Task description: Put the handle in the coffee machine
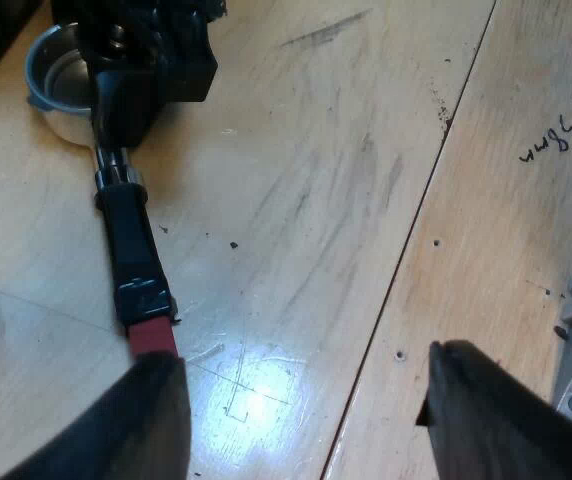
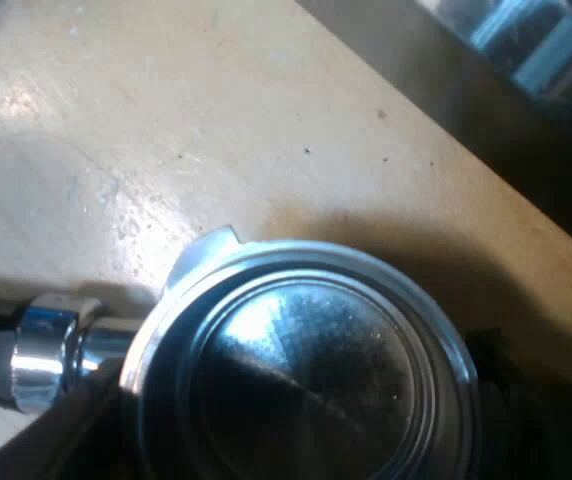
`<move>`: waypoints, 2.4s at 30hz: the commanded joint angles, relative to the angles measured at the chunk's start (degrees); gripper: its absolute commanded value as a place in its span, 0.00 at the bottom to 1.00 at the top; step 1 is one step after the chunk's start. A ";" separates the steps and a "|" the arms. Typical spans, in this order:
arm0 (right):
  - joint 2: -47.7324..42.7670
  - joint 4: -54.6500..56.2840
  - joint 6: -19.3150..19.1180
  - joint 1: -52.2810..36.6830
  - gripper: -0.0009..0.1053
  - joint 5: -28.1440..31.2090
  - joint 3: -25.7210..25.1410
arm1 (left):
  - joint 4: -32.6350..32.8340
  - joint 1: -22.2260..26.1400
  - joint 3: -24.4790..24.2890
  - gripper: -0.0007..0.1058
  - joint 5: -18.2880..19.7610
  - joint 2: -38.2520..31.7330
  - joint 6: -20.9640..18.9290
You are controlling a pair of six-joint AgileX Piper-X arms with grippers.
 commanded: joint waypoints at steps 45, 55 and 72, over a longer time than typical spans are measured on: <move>-20.58 16.61 21.18 -0.25 0.01 -2.82 -0.31 | -18.86 0.05 9.31 0.64 -0.07 0.09 6.94; -21.30 16.79 21.17 -0.14 0.01 -4.52 -0.31 | -26.54 0.05 11.32 0.64 -0.62 7.73 6.04; -21.30 16.79 21.17 -0.14 0.01 -4.82 -0.31 | -30.24 0.05 11.32 0.64 1.74 16.83 9.48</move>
